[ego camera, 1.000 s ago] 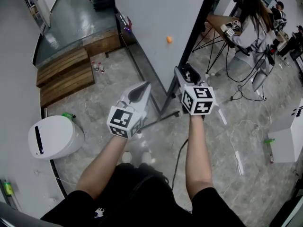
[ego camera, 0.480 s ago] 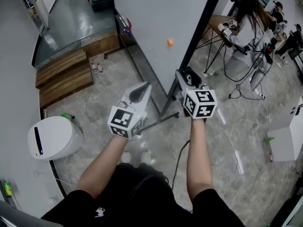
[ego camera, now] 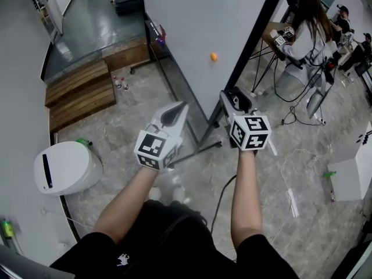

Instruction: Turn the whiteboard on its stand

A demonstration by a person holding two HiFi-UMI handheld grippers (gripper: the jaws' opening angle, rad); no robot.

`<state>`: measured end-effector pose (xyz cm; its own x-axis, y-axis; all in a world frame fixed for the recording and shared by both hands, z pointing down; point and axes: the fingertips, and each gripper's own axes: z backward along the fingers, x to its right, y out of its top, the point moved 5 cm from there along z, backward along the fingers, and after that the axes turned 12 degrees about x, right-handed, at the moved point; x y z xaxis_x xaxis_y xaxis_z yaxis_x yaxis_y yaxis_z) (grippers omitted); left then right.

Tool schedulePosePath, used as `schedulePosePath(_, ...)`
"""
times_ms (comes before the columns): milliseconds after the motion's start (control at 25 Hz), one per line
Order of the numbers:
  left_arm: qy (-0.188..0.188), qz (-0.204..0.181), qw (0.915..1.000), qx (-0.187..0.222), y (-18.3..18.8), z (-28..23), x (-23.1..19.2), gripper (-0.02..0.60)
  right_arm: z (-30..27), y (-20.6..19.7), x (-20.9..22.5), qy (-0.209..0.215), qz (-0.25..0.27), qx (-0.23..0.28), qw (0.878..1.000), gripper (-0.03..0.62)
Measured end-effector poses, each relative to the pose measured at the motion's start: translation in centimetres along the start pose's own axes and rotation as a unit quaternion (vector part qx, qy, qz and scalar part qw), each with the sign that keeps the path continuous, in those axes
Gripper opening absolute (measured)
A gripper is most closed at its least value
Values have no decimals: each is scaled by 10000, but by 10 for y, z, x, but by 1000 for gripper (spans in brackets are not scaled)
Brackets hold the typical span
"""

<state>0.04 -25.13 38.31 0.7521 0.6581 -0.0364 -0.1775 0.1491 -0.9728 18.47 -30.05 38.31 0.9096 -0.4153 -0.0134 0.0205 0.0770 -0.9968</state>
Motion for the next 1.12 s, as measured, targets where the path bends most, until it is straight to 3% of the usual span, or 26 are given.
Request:
schedulePosePath(640,-184,108,9998,52,-6,4,35,2,72,0,-25,229,-12,-39,9997,199)
schedulePosePath(1120,-308,108,9995,43,5,21,15,2,83,4,-28,37,-69,-40,10000,199)
